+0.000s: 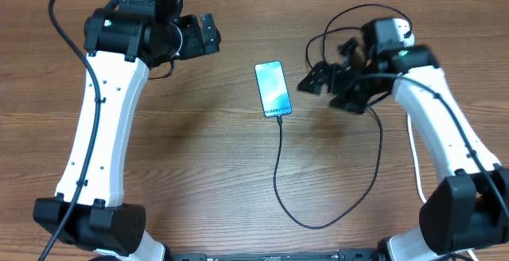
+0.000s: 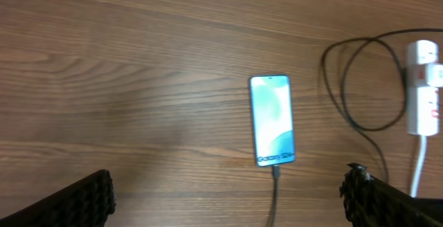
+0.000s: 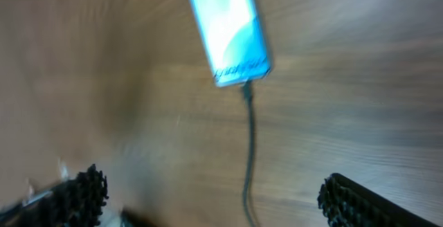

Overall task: Plug charger to phone and switch on socket
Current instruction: 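Release the phone and raise the left gripper away, then move the right gripper over the white power strip's switches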

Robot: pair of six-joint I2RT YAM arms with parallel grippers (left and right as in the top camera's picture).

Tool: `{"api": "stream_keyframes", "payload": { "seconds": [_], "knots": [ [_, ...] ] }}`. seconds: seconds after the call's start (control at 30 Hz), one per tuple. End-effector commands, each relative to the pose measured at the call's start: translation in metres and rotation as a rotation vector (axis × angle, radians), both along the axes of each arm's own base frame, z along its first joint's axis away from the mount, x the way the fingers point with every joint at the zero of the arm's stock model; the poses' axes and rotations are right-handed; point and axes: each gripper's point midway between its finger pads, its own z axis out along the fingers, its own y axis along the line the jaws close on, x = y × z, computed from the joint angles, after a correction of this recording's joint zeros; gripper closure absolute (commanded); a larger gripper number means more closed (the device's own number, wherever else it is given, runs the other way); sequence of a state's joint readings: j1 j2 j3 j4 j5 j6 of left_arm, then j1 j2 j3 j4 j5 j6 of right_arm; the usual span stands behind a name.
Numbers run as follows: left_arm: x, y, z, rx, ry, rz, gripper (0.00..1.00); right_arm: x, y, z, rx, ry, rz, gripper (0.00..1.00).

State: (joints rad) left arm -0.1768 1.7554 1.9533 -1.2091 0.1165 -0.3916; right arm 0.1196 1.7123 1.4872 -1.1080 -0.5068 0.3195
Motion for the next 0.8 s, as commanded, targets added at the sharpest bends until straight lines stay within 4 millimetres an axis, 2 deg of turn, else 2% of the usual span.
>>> {"api": "stream_keyframes", "payload": {
  "seconds": [0.0,0.1,0.2,0.27,0.4,0.57,0.67,0.77],
  "knots": [
    [-0.002,0.011,0.002,0.070,-0.009,0.024,0.00,0.029,-0.057,0.013,-0.220,-0.101,-0.117,0.00],
    [-0.006,0.011,-0.001,0.073,0.011,0.023,0.00,0.040,-0.108,0.014,-0.370,-0.120,-0.251,0.00],
    [-0.007,0.012,-0.002,0.074,0.016,0.023,0.00,0.053,-0.152,0.019,-0.461,-0.169,-0.360,0.00],
    [-0.007,0.011,-0.002,0.074,0.016,0.023,0.00,0.061,-0.174,0.023,-0.496,-0.203,-0.418,0.00],
    [-0.007,0.011,-0.002,0.075,0.018,0.023,0.00,0.079,-0.209,0.037,-0.519,-0.295,-0.509,0.00],
    [-0.008,0.011,-0.002,0.071,0.020,0.021,0.00,0.091,-0.263,0.044,-0.654,-0.357,-0.645,0.00],
    [-0.010,0.010,-0.003,0.067,0.030,0.017,0.00,0.101,-0.280,0.034,-0.706,-0.370,-0.627,0.00],
    [-0.012,0.010,-0.004,0.069,0.040,0.017,0.00,0.111,-0.291,0.014,-0.768,-0.363,-0.552,0.00]
  ]
}}
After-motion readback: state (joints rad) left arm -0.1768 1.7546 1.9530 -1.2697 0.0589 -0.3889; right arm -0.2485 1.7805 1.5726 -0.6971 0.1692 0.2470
